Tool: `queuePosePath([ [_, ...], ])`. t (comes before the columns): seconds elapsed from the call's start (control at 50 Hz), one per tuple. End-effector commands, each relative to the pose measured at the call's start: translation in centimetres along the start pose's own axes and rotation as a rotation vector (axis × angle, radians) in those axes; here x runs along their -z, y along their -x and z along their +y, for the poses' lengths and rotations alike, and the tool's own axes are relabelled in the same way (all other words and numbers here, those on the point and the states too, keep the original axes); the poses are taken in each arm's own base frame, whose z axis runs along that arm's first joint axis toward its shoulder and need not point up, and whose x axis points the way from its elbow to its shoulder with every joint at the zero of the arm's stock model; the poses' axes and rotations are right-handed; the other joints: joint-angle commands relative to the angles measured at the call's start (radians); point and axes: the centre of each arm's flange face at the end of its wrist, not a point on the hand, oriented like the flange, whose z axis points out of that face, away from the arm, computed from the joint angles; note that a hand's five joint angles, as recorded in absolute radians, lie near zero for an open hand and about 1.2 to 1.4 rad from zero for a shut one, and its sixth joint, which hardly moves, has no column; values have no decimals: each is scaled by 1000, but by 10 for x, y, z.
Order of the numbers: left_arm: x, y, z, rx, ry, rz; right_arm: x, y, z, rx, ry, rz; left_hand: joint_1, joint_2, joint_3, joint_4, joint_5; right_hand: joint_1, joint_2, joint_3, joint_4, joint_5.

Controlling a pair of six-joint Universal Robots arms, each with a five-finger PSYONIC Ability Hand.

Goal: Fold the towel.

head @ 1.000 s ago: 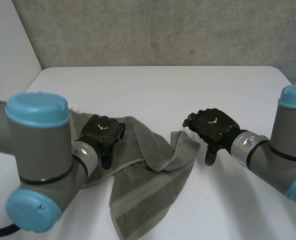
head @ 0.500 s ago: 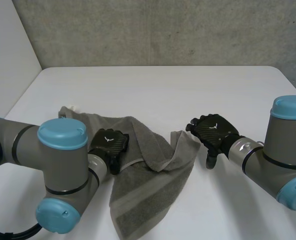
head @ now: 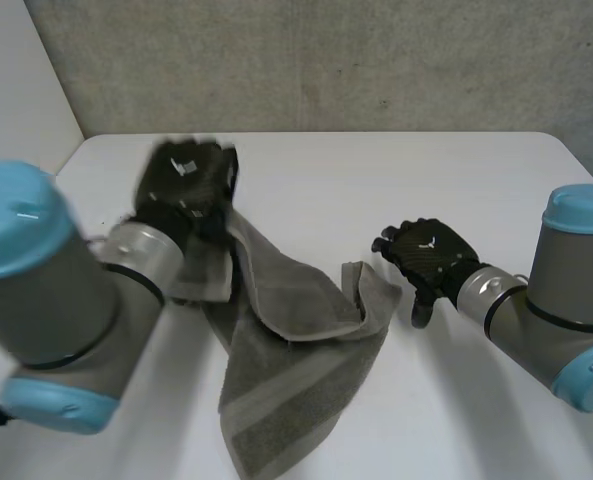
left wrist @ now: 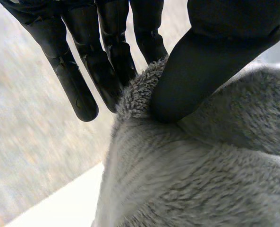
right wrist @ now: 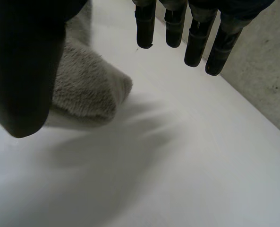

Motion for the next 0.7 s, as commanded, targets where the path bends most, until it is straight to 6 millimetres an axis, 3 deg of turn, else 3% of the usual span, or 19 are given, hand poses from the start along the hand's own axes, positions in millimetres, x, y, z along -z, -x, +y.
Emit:
queuePosePath([
  [0.02, 45, 19, -71, 10, -177, -33, -7, -10, -26, -124, -90, -21, 216, 181, 182, 180, 203, -60, -81, -77, -90, -60],
  [0.12, 61, 33, -91, -4, -223, -71, -26, 4, -31, -360, -89, -278, 216, 181, 182, 180, 203, -60, -81, -77, -90, -60],
  [0.2, 69, 46, -104, -25, -255, -119, -33, 20, -18, -390, 11, -375, 216, 181, 182, 180, 203, -60, -81, -77, -90, -60],
  [0.24, 69, 51, -107, -28, -266, -135, -37, 44, -11, -330, 82, -450, 216, 181, 182, 180, 203, -60, -81, -77, -90, -60],
  [0.28, 68, 56, -108, -31, -270, -154, -38, 51, -10, -282, 99, -469, 216, 181, 182, 180, 203, -60, -81, -77, -90, -60],
  [0.3, 66, 61, -109, -35, -272, -170, -39, 56, -11, -236, 105, -479, 216, 181, 182, 180, 203, 357, 336, 340, 327, 357],
  [0.32, 66, 61, -109, -35, -272, -170, -39, 56, -11, -236, 105, -479, 216, 181, 182, 180, 203, 361, 341, 344, 331, 361],
  [0.34, 64, 66, -109, -40, -275, -179, -42, 54, -14, -205, 98, -462, 216, 181, 182, 180, 203, 815, 794, 798, 785, 815],
  [0.36, 60, 70, -108, -46, -278, -184, -42, 53, -14, -205, 98, -462, 216, 181, 182, 180, 203, 819, 798, 802, 789, 819],
  [0.38, 60, 70, -108, -46, -278, -184, -46, 45, -23, -193, 79, -410, 216, 181, 182, 180, 203, 1158, 1138, 1141, 1128, 1158],
  [0.42, 55, 74, -107, -53, -277, -184, -51, 32, -38, -192, 40, -323, 216, 181, 182, 180, 203, 1162, 1141, 1145, 1132, 1162],
  [0.46, 47, 85, -114, -67, -305, -185, -56, -14, -89, -210, -139, -82, 216, 181, 182, 180, 203, 1162, 1141, 1145, 1132, 1162],
  [0.48, 47, 85, -114, -67, -305, -185, -56, -14, -90, -210, -140, -81, 216, 181, 182, 180, 203, 1162, 1141, 1145, 1132, 1162],
  [0.5, 40, 89, -120, -65, -333, -187, -51, -38, -120, -226, -267, 30, 216, 181, 182, 180, 203, 1162, 1141, 1145, 1132, 1162],
  [0.52, 30, 92, -124, -63, -351, -188, -51, -38, -120, -226, -268, 31, 216, 181, 182, 180, 203, 1162, 1141, 1145, 1132, 1162],
  [0.56, 18, 94, -127, -53, -368, -188, -28, -82, -177, -268, -537, 237, 216, 181, 182, 180, 203, 1162, 1141, 1145, 1132, 1162],
  [0.58, 9, 94, -134, -41, -402, -185, -28, -82, -177, -268, -539, 238, 216, 181, 182, 180, 203, 1162, 1141, 1145, 1132, 1162],
  [0.62, 3, 95, -144, -25, -442, -185, 5, -112, -209, -299, -759, 410, 216, 181, 182, 180, 203, 1162, 1141, 1145, 1132, 1162],
  [0.7, -4, 100, -158, 32, -516, -213, 33, -114, -226, -265, -908, 472, 216, 181, 182, 180, 203, 1162, 1141, 1145, 1132, 1162],
])
